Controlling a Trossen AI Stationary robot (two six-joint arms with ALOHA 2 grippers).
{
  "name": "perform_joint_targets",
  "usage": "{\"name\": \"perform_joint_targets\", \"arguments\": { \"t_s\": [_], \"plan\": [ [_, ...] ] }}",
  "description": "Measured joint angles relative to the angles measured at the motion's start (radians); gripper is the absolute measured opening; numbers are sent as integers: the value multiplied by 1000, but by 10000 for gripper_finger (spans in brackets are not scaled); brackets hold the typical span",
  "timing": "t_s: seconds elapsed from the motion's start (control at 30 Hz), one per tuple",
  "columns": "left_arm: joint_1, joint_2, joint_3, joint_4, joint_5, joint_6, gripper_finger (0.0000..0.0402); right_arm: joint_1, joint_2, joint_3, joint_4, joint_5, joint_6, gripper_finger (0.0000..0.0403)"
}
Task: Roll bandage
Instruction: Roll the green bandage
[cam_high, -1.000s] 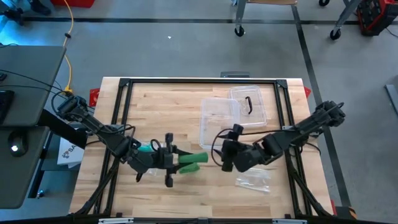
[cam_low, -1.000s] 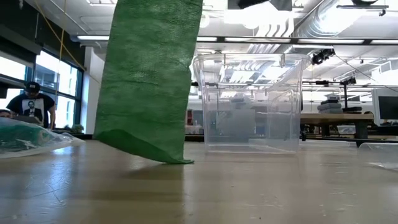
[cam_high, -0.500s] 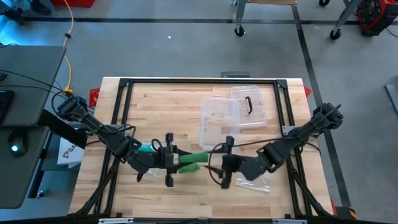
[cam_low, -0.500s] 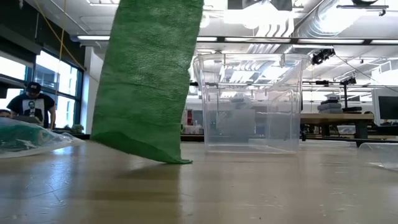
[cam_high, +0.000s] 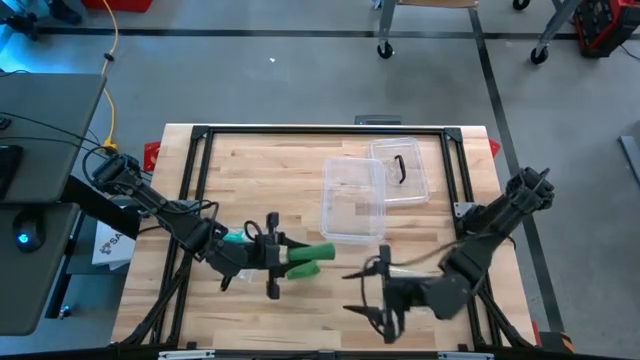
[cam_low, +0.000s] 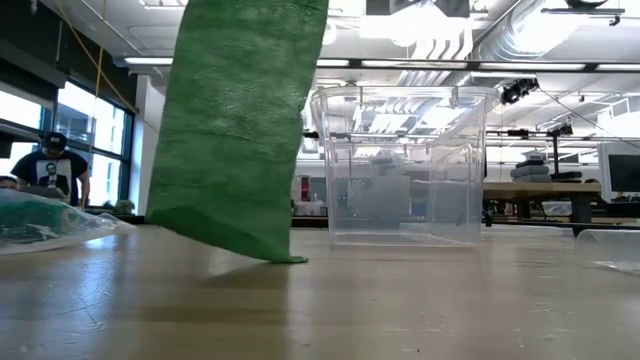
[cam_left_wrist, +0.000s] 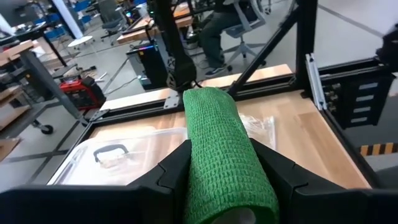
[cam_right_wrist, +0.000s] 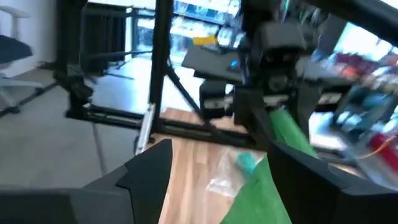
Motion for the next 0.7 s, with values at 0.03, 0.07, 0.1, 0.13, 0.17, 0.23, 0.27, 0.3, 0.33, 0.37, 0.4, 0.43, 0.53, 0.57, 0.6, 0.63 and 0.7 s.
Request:
{"name": "perform_joint_targets", "arguments": {
  "t_s": [0.03,0.07,0.1,0.13,0.17,0.23,0.27,0.3,0.33,0.37,0.4,0.43,0.53,0.57,0.6,0.63,0.7],
  "plan": [
    [0,0,0,0,0,-6,122,7,1,0,9,19,-29,252],
    [0,0,0,1,0,-6,122,12,1,0,14,23,-64,249],
    [0,0,0,4,0,-6,122,12,0,0,16,24,-102,247],
    [0,0,0,7,0,-7,122,11,1,0,14,25,-126,246],
    [0,0,0,7,0,-7,122,10,5,0,16,28,-130,245],
    [0,0,0,7,1,-12,122,9,8,0,17,27,-118,244],
    [0,0,0,5,1,-14,122,8,9,0,18,5,-104,244],
    [0,0,0,5,1,-14,122,5,9,0,21,-35,-100,243],
    [0,0,0,5,1,-14,122,6,9,0,17,-65,-98,243],
    [0,0,0,6,1,-16,122,6,9,0,16,-83,-95,242],
    [0,0,0,5,1,-17,122,6,10,0,17,-92,-95,241],
    [0,0,0,5,1,-17,122,5,10,0,19,-95,-94,240],
    [0,0,0,5,1,-17,122,4,10,0,24,-98,-47,240],
    [0,0,0,5,1,-17,122,1,9,0,24,-99,-28,241],
    [0,0,0,4,1,-16,122,-2,9,0,21,-101,-11,242],
    [0,0,0,4,2,-16,122,-4,9,0,21,-101,7,245],
    [0,0,0,4,2,-16,122,-13,7,0,12,-100,34,252]
  ]
}}
